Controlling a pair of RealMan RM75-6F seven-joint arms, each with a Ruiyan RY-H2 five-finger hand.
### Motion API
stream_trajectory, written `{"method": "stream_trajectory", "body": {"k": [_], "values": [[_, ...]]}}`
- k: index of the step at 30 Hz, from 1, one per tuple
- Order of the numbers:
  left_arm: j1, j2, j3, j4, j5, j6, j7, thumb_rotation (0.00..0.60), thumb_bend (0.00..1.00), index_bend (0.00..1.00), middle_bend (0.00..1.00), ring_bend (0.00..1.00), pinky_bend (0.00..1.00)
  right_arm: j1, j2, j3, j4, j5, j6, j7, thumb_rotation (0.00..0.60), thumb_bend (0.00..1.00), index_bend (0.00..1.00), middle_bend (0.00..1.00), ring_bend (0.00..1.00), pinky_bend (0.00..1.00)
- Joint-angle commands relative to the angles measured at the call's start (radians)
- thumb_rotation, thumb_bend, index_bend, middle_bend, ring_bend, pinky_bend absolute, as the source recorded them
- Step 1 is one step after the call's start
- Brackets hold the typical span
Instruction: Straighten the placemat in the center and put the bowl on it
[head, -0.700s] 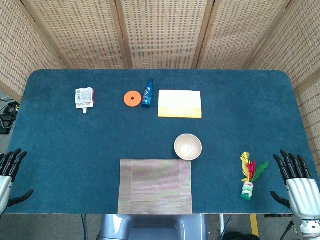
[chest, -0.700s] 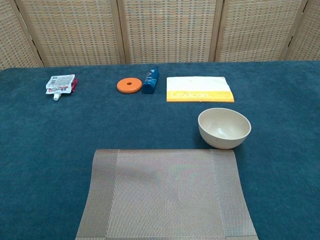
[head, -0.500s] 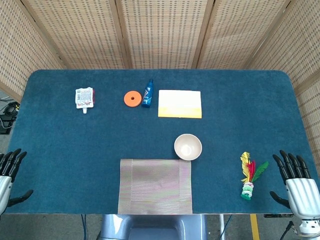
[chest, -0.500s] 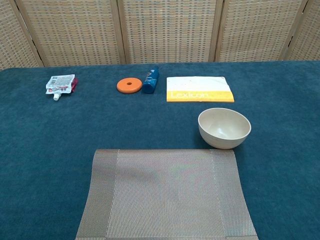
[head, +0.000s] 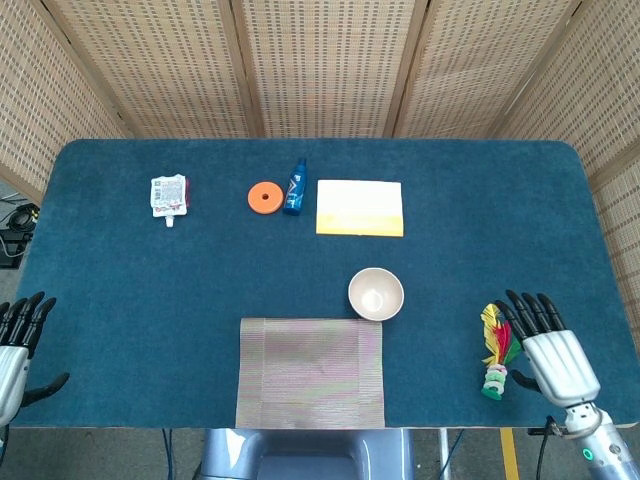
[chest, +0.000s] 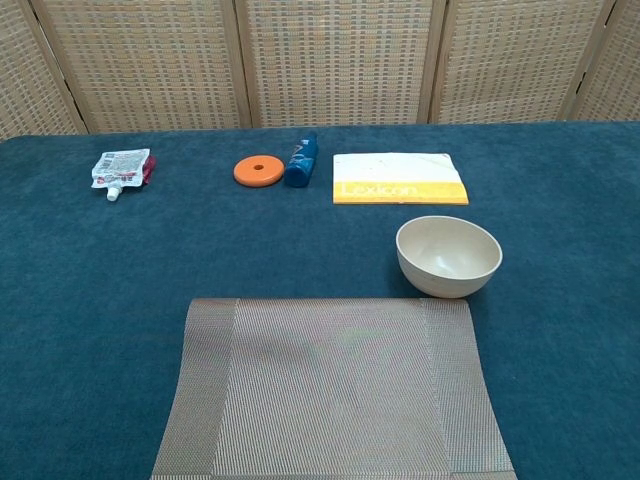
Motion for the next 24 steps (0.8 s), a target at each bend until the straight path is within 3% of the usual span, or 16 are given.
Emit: {"method": "stream_trajectory", "body": {"k": [1,7,13,24], "values": [[-0.005,-0.007,-0.01,-0.006,-0.021,-0.007,0.013,0.6,0.0,0.0,0.0,0.0,0.0,0.117,-0.025,0.024,0.04,0.0,-0.145,0.022,0.6,0.0,0.02,0.0,0.0,0.0],[-0.031,-0.031,-0.043,-0.002,-0.115,-0.061,0.058,0.6,0.0,0.0,0.0,0.0,0.0,0.264,-0.109,0.062,0.086,0.048,-0.333,0.106,0.6,0.0,0.06,0.0,0.0,0.0],[-0.051,-0.048,-0.055,-0.001,-0.158,-0.091,0.093,0.6,0.0,0.0,0.0,0.0,0.0,0.341,-0.183,0.081,0.135,0.101,-0.416,0.151,0.6,0.0,0.11,0.0,0.0,0.0],[-0.072,-0.059,-0.07,0.012,-0.21,-0.118,0.109,0.6,0.0,0.0,0.0,0.0,0.0,0.43,-0.344,0.096,0.256,0.172,-0.476,0.149,0.6,0.34,0.34,0.0,0.0,0.0]]}}
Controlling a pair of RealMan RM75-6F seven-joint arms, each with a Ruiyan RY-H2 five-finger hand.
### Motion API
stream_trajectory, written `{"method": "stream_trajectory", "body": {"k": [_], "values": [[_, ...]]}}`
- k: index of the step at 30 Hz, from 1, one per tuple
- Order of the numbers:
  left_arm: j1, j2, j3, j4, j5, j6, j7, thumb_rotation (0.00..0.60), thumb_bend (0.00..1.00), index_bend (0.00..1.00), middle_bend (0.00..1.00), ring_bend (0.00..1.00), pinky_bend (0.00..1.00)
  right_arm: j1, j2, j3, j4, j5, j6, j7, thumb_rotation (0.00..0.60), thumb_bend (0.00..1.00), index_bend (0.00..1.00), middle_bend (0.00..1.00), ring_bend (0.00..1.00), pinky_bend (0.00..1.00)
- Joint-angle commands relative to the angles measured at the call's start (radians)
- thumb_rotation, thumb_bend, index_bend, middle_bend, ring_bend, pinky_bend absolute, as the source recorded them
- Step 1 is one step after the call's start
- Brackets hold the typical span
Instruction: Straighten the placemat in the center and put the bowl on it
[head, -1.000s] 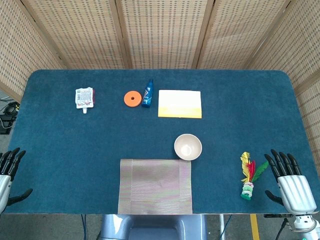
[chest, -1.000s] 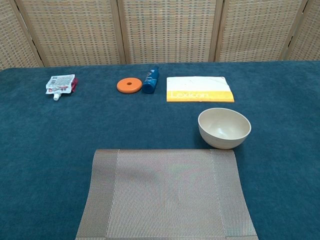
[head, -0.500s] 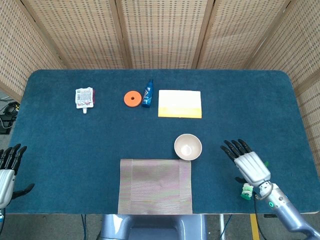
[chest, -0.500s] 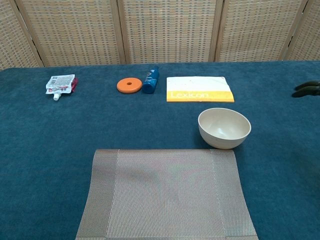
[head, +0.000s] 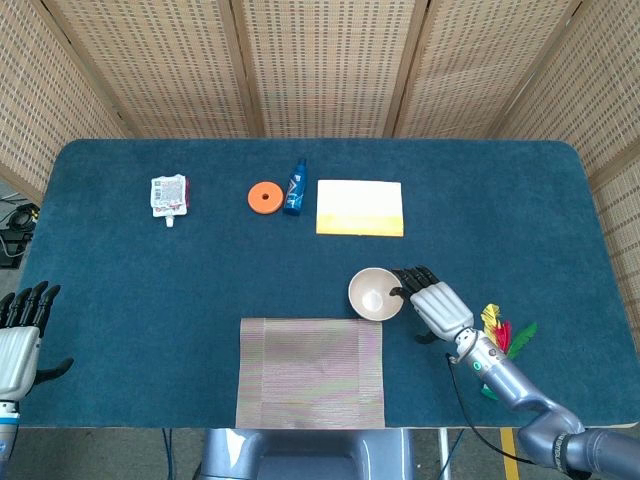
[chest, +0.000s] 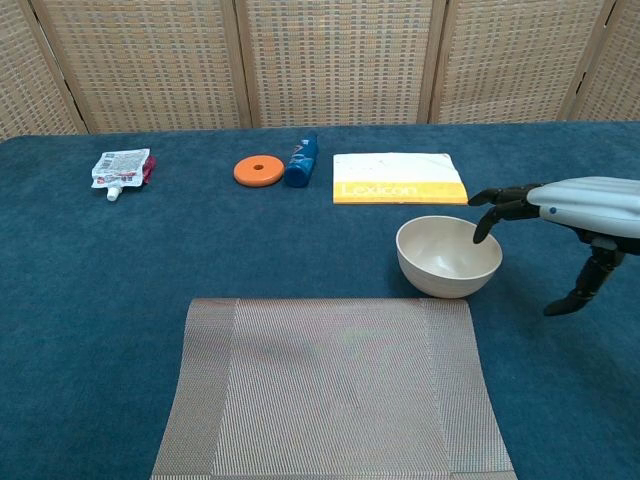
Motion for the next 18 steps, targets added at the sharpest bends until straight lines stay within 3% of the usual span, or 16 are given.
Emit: {"method": "stream_trajectory", "body": {"k": [1,8,13,18], "values": [[-0.003,0.001,-0.003,0.002,-0.009,-0.002,-0.003,0.6,0.0,0.0,0.0,0.0,0.0,0.026,-0.046,0.001,0.044,0.023,-0.019,0.003,0.6,0.37,0.36,0.0,0.0,0.0],[-0.007,0.004,-0.007,0.006,-0.022,-0.004,-0.013,0.6,0.0,0.0,0.0,0.0,0.0,0.039,-0.105,-0.003,0.1,0.031,0.003,0.038,0.6,0.6,0.6,0.0,0.0,0.0],[-0.01,0.006,-0.006,0.007,-0.027,-0.008,-0.015,0.6,0.0,0.0,0.0,0.0,0.0,0.04,-0.127,0.003,0.114,0.027,0.037,0.079,0.6,0.62,0.71,0.0,0.0,0.0],[-0.011,0.007,-0.008,0.008,-0.033,-0.007,-0.02,0.6,0.0,0.0,0.0,0.0,0.0,0.034,-0.129,0.038,0.134,0.034,0.098,0.147,0.6,0.62,0.72,0.0,0.0,0.0]]}}
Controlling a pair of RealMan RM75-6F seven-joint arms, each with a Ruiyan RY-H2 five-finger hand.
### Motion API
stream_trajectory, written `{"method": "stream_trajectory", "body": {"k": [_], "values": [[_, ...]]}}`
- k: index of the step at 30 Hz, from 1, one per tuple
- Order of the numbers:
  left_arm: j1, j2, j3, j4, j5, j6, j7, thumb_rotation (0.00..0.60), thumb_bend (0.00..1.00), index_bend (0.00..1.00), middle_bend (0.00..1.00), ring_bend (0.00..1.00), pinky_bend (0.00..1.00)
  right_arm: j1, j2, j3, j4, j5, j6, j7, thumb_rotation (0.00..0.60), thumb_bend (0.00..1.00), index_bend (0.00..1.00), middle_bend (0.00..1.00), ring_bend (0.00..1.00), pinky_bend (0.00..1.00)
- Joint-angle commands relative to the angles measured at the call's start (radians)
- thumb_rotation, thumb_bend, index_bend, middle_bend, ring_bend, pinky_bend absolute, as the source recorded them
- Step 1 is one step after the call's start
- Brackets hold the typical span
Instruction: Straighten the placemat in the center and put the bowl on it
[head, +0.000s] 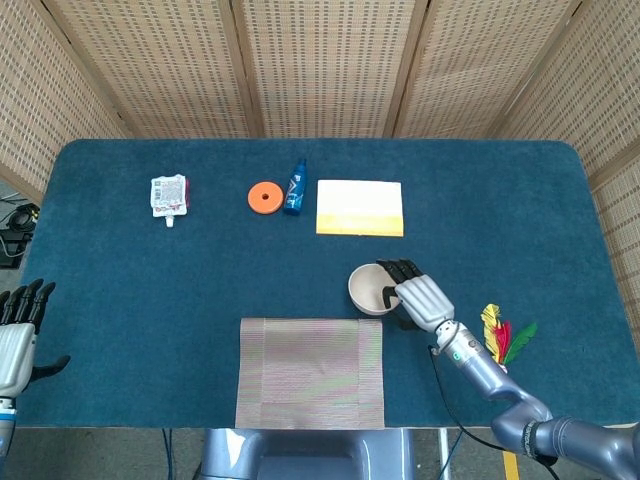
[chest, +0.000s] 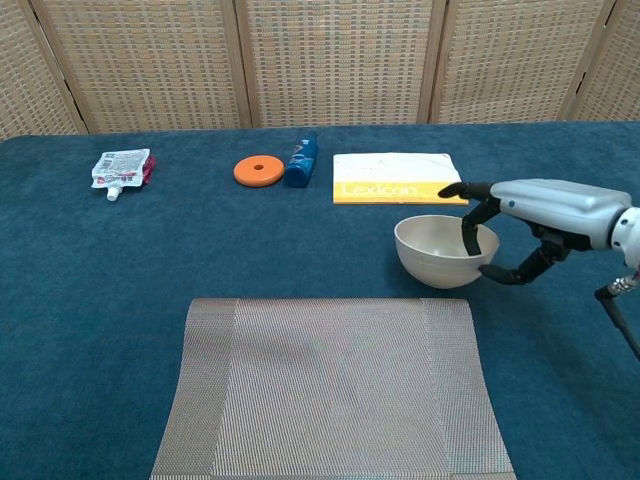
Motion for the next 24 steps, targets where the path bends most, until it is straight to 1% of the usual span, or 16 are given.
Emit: {"method": "stream_trajectory", "body": {"k": [1,4,8,12,17,21,24], "values": [[0.0,0.001,-0.001,0.0,-0.003,0.0,-0.003,0.6,0.0,0.0,0.0,0.0,0.0,-0.005,0.005,0.032,0.022,0.009,0.045,0.053,0.6,0.62,0.72,0.0,0.0,0.0],[-0.002,0.002,0.0,0.001,-0.005,-0.002,-0.004,0.6,0.0,0.0,0.0,0.0,0.0,-0.009,0.027,0.061,0.058,0.032,0.072,0.081,0.6,0.62,0.72,0.0,0.0,0.0],[-0.003,0.003,0.002,-0.001,-0.004,-0.001,-0.004,0.6,0.0,0.0,0.0,0.0,0.0,-0.02,0.059,0.099,0.134,0.087,0.084,0.112,0.6,0.62,0.72,0.0,0.0,0.0],[-0.002,0.005,0.003,-0.004,-0.004,0.002,-0.008,0.6,0.0,0.0,0.0,0.0,0.0,-0.034,0.079,0.111,0.216,0.134,0.072,0.142,0.6,0.62,0.72,0.0,0.0,0.0],[-0.003,0.006,0.006,-0.006,0.0,0.002,-0.006,0.6,0.0,0.0,0.0,0.0,0.0,-0.061,0.071,0.082,0.341,0.179,0.024,0.134,0.6,0.62,0.72,0.0,0.0,0.0],[-0.005,0.003,0.01,-0.007,0.002,0.001,0.0,0.6,0.0,0.0,0.0,0.0,0.0,-0.084,0.043,0.046,0.418,0.18,0.006,0.138,0.6,0.62,0.72,0.0,0.0,0.0],[-0.004,0.001,0.013,-0.008,0.005,0.002,0.004,0.6,0.0,0.0,0.0,0.0,0.0,-0.093,0.021,0.031,0.456,0.175,0.001,0.153,0.6,0.62,0.72,0.0,0.0,0.0]]}}
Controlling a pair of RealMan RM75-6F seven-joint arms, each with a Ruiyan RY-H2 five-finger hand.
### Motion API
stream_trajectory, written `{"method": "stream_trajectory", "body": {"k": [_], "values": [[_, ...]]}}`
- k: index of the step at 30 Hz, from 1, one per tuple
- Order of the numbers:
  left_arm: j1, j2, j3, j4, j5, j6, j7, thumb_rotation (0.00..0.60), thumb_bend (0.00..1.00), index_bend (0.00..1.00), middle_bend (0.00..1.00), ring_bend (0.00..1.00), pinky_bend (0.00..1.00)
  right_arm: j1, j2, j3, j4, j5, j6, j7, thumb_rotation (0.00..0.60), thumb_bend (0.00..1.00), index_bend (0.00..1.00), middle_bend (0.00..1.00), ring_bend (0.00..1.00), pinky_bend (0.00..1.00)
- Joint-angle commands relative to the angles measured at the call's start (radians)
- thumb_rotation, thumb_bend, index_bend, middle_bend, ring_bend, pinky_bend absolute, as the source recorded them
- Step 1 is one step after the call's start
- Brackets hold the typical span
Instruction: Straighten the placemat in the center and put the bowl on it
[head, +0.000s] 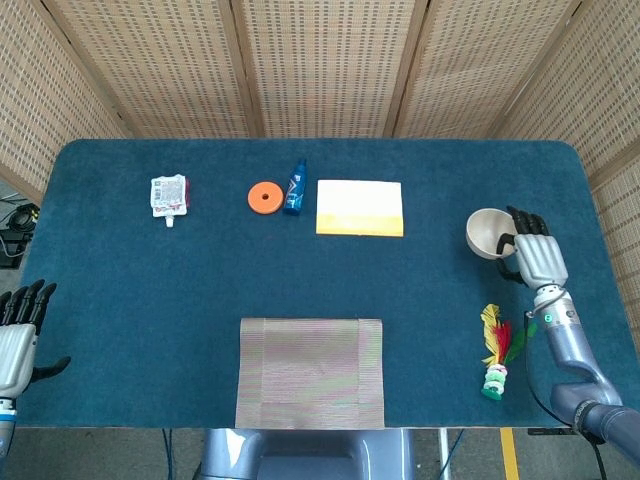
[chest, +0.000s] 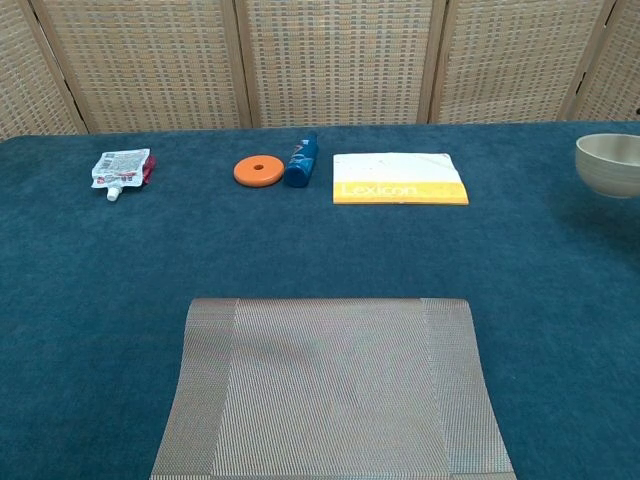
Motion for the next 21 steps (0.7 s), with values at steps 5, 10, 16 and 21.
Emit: {"method": "stream_trajectory", "body": {"k": [5,10,16,21], "values": [[0.001,-0.002,0.004,-0.002,0.002,0.003,0.005,0.6,0.0,0.0,0.0,0.0,0.0,-0.02,-0.048,-0.036,0.081,-0.016,-0.011,0.051,0.6,0.41,0.51,0.0,0.0,0.0],[0.002,0.0,0.004,-0.003,0.002,0.007,0.001,0.6,0.0,0.0,0.0,0.0,0.0,-0.03,-0.025,-0.053,0.055,-0.036,-0.014,0.083,0.6,0.0,0.0,0.0,0.0,0.0],[-0.019,-0.001,0.011,0.016,0.071,-0.002,-0.038,0.6,0.0,0.0,0.0,0.0,0.0,-0.093,0.103,-0.049,-0.165,-0.082,0.156,0.057,0.6,0.0,0.0,0.0,0.0,0.0],[-0.092,-0.026,0.073,0.163,0.413,0.019,-0.21,0.6,0.0,0.0,0.0,0.0,0.0,-0.19,0.236,-0.068,-0.385,-0.123,0.338,-0.061,0.6,0.0,0.0,0.0,0.0,0.0]]}}
